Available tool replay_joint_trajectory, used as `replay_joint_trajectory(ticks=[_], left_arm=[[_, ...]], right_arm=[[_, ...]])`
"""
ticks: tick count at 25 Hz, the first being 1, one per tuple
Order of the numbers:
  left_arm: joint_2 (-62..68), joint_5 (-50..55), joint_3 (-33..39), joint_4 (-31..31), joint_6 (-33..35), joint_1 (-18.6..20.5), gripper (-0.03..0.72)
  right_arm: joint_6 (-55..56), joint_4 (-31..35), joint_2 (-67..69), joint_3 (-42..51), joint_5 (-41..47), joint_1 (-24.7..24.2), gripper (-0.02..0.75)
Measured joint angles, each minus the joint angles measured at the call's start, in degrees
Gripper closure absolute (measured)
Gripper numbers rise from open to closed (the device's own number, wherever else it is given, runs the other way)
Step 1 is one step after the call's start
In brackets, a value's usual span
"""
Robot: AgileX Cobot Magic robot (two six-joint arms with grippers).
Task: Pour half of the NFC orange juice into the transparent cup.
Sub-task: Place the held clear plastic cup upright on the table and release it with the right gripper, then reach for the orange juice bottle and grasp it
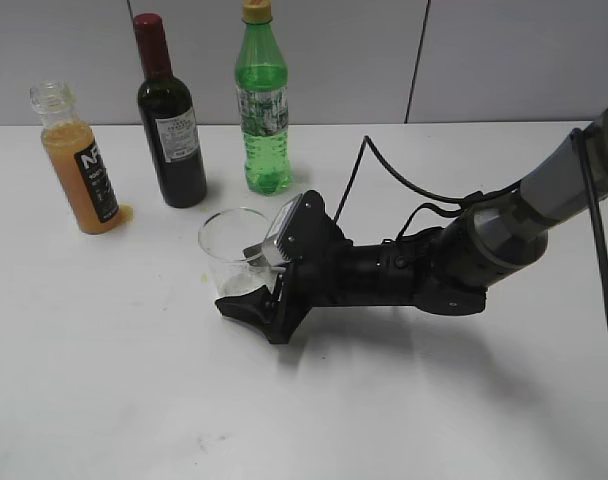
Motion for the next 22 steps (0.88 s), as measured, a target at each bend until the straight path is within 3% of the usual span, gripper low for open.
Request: replay_joint_trajectory(ticks=[8, 16, 22], left_arm=[[0.00, 0.00, 0.00, 0.00, 0.00, 0.00, 0.449], [0.00, 0.00, 0.00, 0.00, 0.00, 0.00, 0.449], [0.00, 0.00, 0.00, 0.00, 0.00, 0.00, 0.449]], right_arm=[[4.61, -3.07, -4.57, 0.95, 9.06, -0.06, 0.080], [13.90, -20.93, -14.43, 7.29, 17.53, -0.63, 0.084], [15.39, -22.97, -22.88, 11.02, 27.96, -4.27, 0.105]])
